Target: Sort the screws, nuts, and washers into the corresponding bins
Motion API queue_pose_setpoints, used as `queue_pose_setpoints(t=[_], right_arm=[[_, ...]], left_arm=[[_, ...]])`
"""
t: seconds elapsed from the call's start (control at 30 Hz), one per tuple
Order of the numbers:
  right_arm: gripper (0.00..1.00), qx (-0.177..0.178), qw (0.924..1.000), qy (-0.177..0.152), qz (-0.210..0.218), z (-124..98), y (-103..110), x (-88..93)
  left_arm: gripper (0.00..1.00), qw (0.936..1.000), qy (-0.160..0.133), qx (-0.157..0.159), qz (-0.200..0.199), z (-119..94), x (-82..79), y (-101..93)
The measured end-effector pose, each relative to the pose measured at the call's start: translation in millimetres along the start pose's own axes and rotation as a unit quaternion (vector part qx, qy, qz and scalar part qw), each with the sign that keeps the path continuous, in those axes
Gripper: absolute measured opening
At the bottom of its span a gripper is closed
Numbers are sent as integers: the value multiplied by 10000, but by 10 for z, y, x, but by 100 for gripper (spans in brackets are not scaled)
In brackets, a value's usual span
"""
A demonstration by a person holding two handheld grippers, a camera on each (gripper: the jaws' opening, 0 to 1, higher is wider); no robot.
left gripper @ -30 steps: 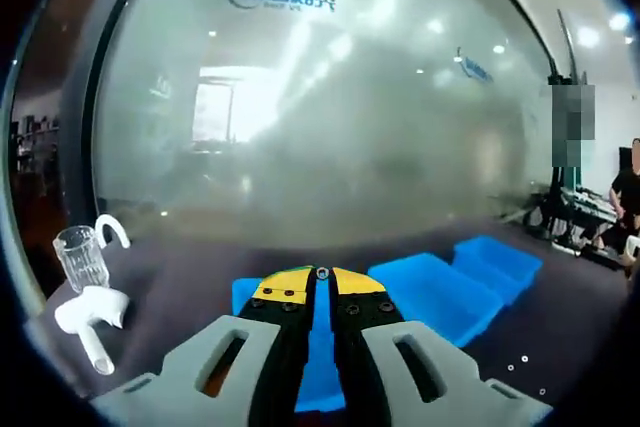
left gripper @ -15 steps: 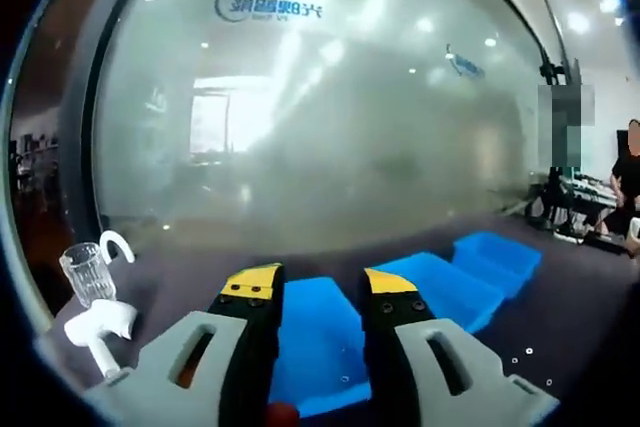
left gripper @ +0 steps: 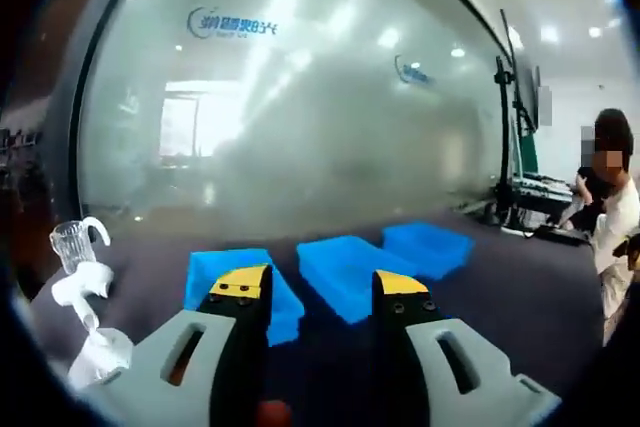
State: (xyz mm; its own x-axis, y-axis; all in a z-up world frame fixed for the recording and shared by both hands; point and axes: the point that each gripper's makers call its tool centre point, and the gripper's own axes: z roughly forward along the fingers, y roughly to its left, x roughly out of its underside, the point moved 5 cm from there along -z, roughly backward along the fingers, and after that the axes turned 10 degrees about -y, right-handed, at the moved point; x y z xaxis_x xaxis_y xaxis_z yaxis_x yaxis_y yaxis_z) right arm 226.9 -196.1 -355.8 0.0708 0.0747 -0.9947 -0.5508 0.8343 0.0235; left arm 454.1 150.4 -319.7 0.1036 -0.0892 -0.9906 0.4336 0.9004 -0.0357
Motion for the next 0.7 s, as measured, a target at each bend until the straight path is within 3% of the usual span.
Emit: queue_pose_setpoints(t=[0.23,0.5,0.7], right_arm=[[39,-39,10000,7,-6,8,5,7],[40,-38,10000,-10,-10,22,-4,-3],[40,-77,9999,12,-79,59,-3,-33]], left_arm=[[43,9991,-3,390,-173,-369,-49,-296],[43,9983,-87,545,-162,-777,-44,-392],[46,9984,71,557,-98,-991,52,-353]])
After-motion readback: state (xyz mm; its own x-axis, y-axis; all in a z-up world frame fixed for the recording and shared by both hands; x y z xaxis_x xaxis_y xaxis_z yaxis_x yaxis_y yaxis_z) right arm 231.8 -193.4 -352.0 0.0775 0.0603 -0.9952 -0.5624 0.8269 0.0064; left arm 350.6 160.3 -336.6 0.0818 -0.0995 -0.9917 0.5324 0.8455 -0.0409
